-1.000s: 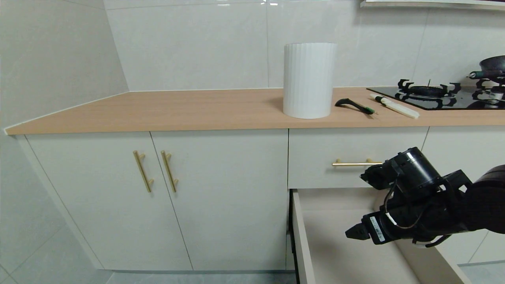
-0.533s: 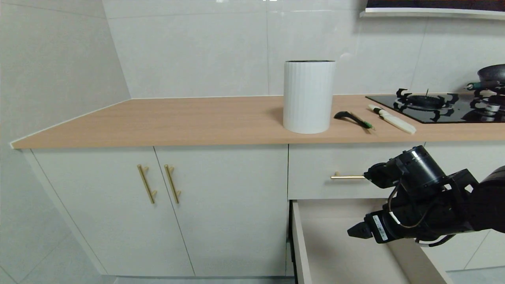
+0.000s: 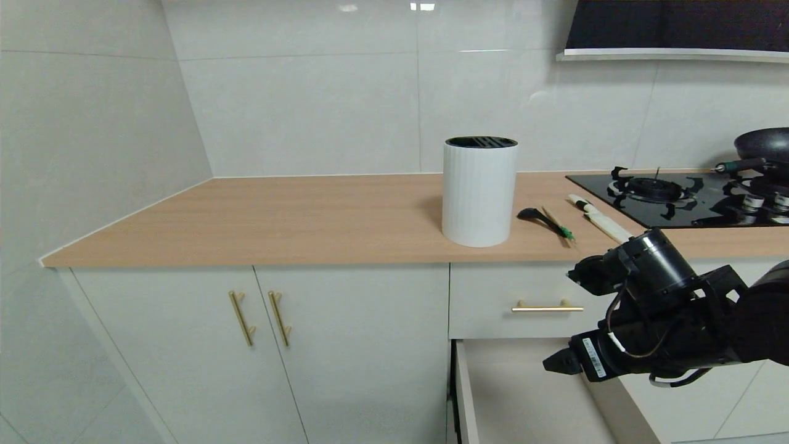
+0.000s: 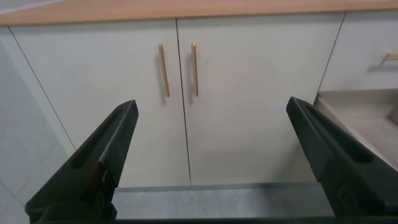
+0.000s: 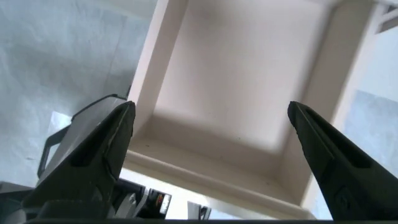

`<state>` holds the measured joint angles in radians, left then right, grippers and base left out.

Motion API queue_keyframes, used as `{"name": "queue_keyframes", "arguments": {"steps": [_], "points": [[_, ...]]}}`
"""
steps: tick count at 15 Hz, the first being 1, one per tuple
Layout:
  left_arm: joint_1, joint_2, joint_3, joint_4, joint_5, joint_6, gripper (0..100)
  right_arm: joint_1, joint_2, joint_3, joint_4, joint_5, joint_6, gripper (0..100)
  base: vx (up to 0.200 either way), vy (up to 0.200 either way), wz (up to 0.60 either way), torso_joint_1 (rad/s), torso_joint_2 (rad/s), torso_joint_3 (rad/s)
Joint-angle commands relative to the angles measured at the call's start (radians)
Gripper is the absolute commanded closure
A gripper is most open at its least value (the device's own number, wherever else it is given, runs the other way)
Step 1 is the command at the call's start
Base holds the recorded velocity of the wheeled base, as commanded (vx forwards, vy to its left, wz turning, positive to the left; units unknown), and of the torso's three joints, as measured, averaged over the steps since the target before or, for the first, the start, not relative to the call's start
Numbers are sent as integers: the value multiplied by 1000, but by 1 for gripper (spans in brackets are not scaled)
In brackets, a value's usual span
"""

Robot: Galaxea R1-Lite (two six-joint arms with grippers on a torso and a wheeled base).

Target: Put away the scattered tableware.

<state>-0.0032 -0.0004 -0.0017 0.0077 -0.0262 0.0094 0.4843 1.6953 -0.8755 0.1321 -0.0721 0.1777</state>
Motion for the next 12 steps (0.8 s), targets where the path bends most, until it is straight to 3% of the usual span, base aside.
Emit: {"name": "queue_keyframes", "arguments": {"steps": [1, 3, 4, 8, 12], "points": [[0, 0, 0, 0, 0, 0, 0, 0, 0, -8, -12, -11, -1, 0, 0, 0, 0, 66, -178, -100], [0, 0, 0, 0, 0, 0, 0, -1, -6, -34, -120, -52, -4, 0, 0, 0, 0, 21, -43, -31], [0, 0, 0, 0, 0, 0, 0, -33, 0, -118, -129, -55, -6, 0, 0, 0, 0, 0, 0, 0], [0, 0, 0, 0, 0, 0, 0, -141, 113, -571, 167, -57, 2, 0, 0, 0, 0, 0, 0, 0], [0, 0, 0, 0, 0, 0, 0, -213, 214, -625, 80, -118, 31, 0, 0, 0, 0, 0, 0, 0]]}}
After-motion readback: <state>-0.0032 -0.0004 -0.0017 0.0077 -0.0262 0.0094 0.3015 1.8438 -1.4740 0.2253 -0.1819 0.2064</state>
